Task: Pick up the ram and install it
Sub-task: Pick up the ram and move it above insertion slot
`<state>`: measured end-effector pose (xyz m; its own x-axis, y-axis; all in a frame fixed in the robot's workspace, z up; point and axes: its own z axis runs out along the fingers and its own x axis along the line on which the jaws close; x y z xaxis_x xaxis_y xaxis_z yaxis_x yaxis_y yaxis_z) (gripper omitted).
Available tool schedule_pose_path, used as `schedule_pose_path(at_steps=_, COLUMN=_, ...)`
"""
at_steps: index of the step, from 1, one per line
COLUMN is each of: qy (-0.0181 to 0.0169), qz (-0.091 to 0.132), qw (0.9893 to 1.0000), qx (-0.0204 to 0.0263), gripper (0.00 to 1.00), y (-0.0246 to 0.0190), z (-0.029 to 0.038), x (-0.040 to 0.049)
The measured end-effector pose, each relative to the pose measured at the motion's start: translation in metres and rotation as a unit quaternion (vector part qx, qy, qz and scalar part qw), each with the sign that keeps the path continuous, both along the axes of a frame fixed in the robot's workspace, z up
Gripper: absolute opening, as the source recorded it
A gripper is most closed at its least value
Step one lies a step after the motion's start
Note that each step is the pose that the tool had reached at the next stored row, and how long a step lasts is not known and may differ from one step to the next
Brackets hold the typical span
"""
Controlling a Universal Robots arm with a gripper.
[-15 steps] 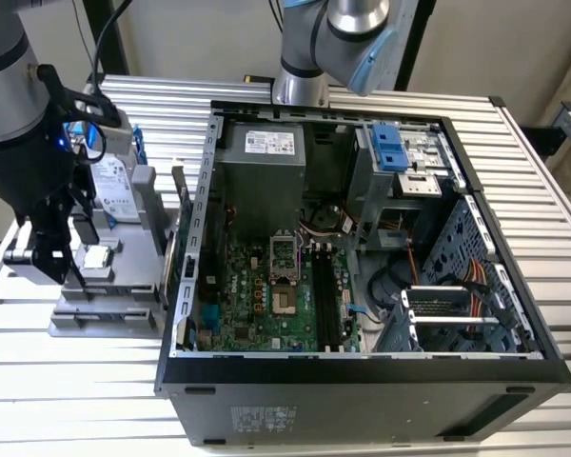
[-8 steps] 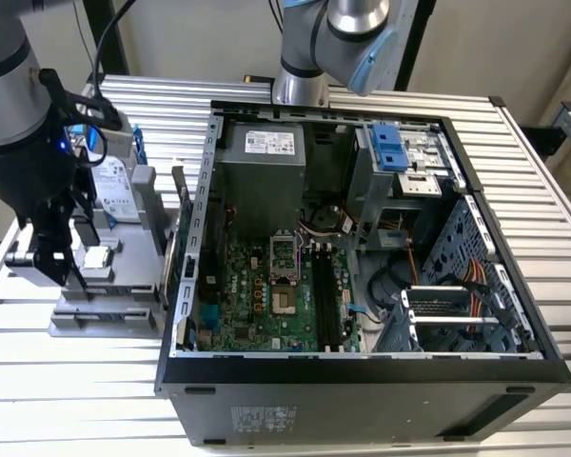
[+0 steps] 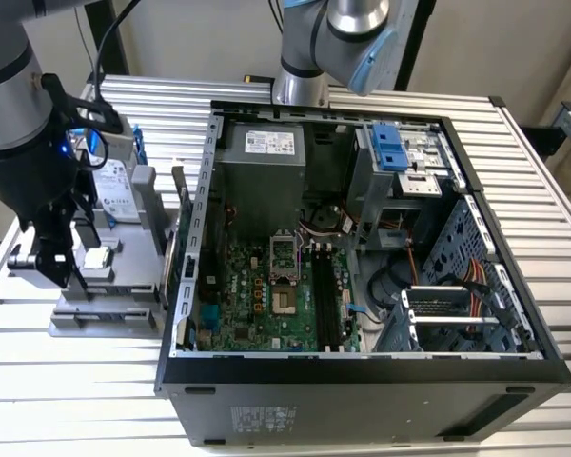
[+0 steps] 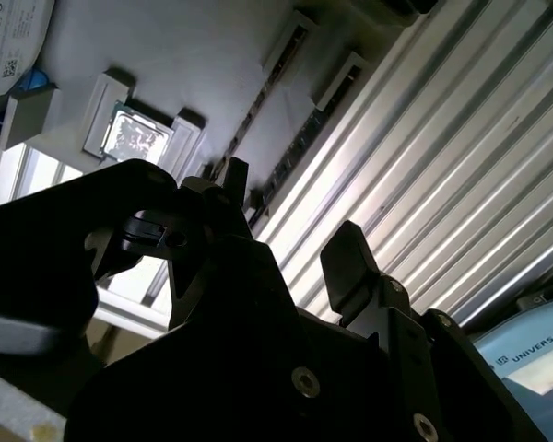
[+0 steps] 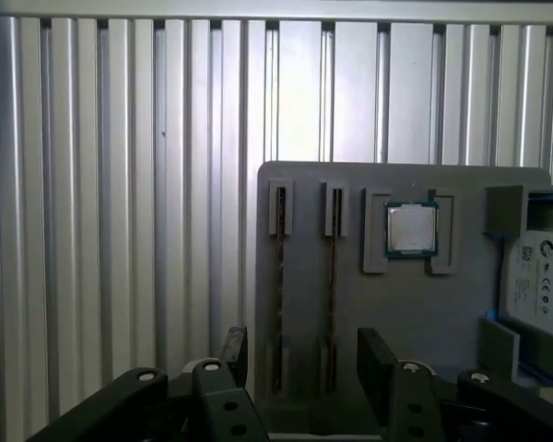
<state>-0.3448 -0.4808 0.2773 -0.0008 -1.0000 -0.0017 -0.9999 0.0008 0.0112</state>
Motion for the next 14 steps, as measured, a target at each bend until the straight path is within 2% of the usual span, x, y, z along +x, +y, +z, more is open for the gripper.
schedule_pose_path(at_steps=14, qy=0.0, qz=0.0, qw=1.0, qx=0.0, gripper=0.0, y=0.0, z=-0.0085, x=0.0006)
